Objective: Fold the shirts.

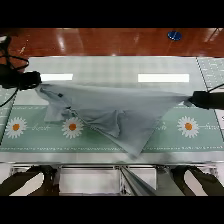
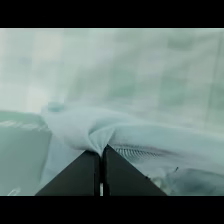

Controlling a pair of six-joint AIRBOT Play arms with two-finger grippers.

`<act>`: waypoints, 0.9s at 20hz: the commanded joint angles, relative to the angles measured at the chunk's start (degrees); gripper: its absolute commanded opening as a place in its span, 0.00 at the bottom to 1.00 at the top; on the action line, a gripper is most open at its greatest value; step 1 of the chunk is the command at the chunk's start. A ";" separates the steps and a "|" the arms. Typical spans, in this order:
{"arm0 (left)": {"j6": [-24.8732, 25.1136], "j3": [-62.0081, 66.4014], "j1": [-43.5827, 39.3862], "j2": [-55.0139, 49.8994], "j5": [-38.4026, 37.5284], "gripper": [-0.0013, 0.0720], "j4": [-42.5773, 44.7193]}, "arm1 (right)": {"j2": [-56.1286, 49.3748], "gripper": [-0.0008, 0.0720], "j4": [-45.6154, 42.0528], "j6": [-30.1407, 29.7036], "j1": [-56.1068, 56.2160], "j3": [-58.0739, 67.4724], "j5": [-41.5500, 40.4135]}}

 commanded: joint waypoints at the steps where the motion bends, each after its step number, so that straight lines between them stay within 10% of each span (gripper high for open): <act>1: -4.59 2.40 -0.13 -10.34 8.09 0.04 -6.14 | -16.72 0.05 2.12 -0.83 0.02 5.60 -6.21; 6: -4.59 7.41 0.11 -19.78 8.72 0.09 -16.09 | -30.80 0.05 9.38 -0.70 0.04 15.65 -6.38; 7: -4.57 7.41 0.28 -20.70 8.55 0.33 -18.60 | -31.78 0.11 10.25 -0.42 0.02 16.65 -6.69; 8: -4.50 7.41 0.55 -21.24 8.22 0.67 -20.20 | -32.17 0.46 10.69 0.55 0.02 17.35 -7.17; 9: -4.35 7.48 1.18 -21.29 7.43 0.71 -20.70 | -32.15 0.58 10.49 0.66 -0.15 18.14 -6.97; 14: 3.67 14.08 13.57 -20.22 -9.99 0.71 -20.52 | -27.80 0.58 4.94 0.92 -9.29 24.22 9.22; 18: 5.22 6.40 23.08 -17.86 -14.08 0.71 -20.44 | -15.91 0.58 6.54 -0.24 -15.74 5.07 9.97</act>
